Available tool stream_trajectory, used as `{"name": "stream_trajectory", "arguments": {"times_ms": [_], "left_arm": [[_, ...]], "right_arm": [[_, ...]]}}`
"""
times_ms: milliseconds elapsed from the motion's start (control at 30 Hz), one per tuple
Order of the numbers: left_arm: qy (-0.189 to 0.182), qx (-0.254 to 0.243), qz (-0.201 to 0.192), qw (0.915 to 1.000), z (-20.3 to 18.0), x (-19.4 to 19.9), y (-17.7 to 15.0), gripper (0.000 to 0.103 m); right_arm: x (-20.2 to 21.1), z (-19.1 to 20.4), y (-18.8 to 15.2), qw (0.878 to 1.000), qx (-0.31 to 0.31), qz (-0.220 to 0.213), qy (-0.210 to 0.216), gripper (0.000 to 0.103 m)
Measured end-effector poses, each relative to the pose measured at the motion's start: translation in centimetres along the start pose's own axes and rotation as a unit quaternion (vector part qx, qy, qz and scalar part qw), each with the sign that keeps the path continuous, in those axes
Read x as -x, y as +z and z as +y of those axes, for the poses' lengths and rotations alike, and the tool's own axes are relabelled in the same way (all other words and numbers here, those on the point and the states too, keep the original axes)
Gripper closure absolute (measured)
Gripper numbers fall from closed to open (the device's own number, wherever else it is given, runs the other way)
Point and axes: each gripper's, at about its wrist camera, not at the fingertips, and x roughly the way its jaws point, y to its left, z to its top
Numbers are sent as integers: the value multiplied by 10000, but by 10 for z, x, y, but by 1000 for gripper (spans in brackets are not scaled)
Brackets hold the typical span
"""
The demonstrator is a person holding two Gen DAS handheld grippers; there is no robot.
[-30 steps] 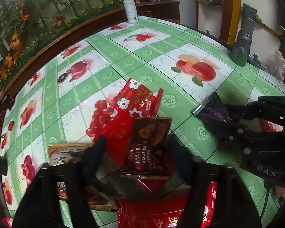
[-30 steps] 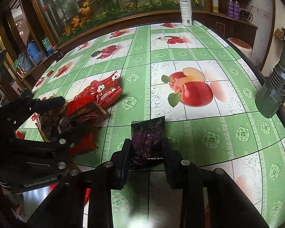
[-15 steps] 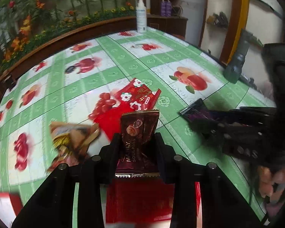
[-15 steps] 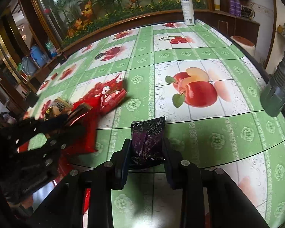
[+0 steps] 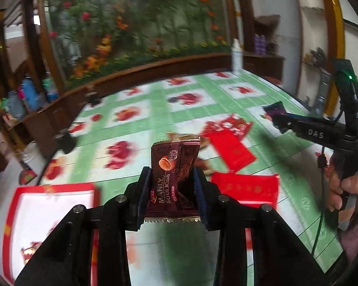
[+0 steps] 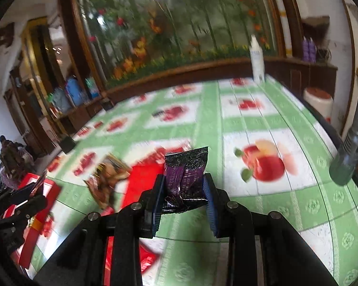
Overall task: Organize snacks
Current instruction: 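Carry the brown and purple packets over the white tray and open both tools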
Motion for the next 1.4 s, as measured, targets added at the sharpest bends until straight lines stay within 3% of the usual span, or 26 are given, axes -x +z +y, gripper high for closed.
{"name": "stream_trajectory", "arguments": {"times_ms": [233, 700, 1400], "left_arm": [[294, 327, -198, 9988, 36, 25, -15, 70], [631, 858, -227, 9941, 91, 39, -42, 70], [1345, 1578, -12, 9783, 168, 42, -82, 70]], "right_arm": [[2, 25, -6, 9988, -280, -51, 410, 70], [-13, 163, -43, 9871, 287, 181, 1563, 71], [-50, 281, -60, 9669, 780, 585, 2358, 71]]}}
